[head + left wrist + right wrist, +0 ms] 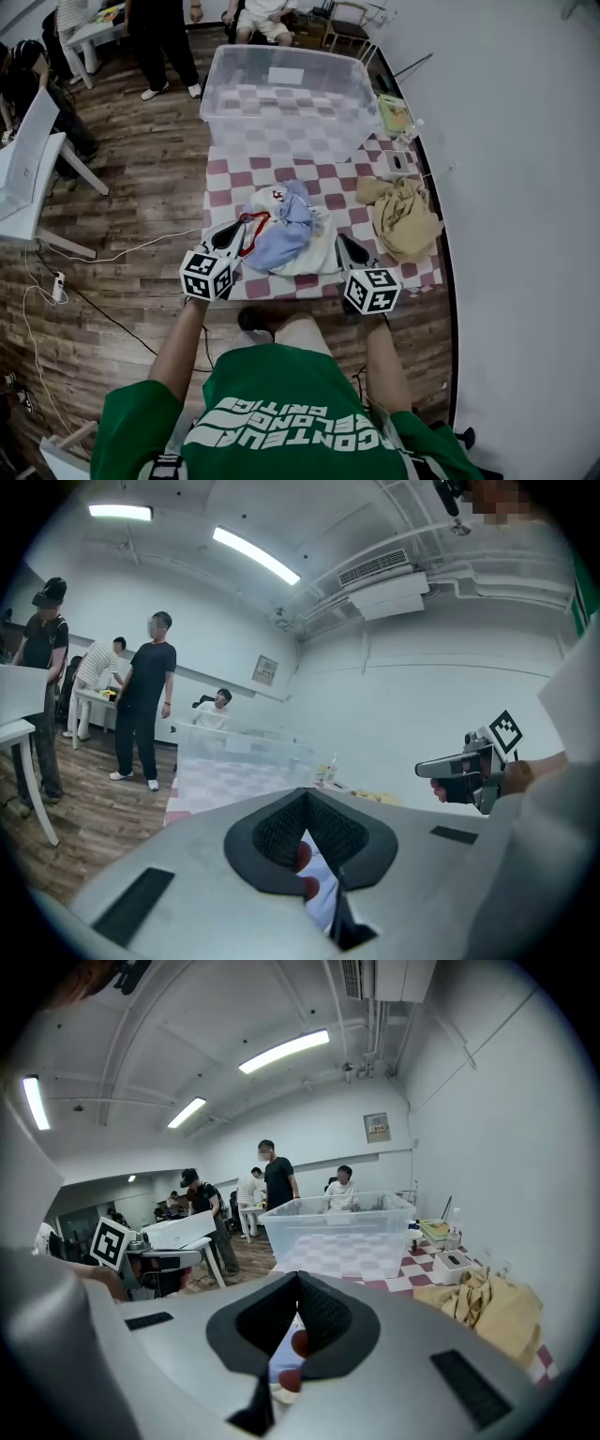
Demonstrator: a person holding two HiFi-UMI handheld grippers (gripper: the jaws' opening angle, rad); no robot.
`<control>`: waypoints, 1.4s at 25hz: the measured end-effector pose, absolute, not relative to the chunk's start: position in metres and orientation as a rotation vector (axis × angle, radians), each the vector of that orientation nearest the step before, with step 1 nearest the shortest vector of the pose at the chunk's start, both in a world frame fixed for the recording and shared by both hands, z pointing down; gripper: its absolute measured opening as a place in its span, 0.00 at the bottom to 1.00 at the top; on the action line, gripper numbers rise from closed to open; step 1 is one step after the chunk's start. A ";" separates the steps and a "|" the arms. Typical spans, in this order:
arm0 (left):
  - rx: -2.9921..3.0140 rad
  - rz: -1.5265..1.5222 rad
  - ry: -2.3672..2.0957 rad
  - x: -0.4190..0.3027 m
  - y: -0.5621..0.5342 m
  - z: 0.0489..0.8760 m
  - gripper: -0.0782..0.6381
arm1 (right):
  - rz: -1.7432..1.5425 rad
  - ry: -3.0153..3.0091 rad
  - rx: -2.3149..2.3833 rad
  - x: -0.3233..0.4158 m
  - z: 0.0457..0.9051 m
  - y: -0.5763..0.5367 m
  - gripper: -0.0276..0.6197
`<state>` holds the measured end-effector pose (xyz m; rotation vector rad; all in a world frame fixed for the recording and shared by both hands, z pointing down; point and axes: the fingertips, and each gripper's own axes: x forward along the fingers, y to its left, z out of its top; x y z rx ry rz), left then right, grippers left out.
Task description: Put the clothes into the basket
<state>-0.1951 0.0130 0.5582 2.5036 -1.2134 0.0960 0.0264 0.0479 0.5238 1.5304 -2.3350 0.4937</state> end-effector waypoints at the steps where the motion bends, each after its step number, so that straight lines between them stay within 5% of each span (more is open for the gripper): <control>1: 2.509 0.098 -1.207 -0.194 0.010 0.558 0.11 | 0.494 -2.337 1.533 0.025 0.525 0.045 0.05; 35: 2.397 0.500 -1.013 -0.127 -0.059 0.696 0.12 | 0.719 -2.238 1.243 0.045 0.679 -0.040 0.06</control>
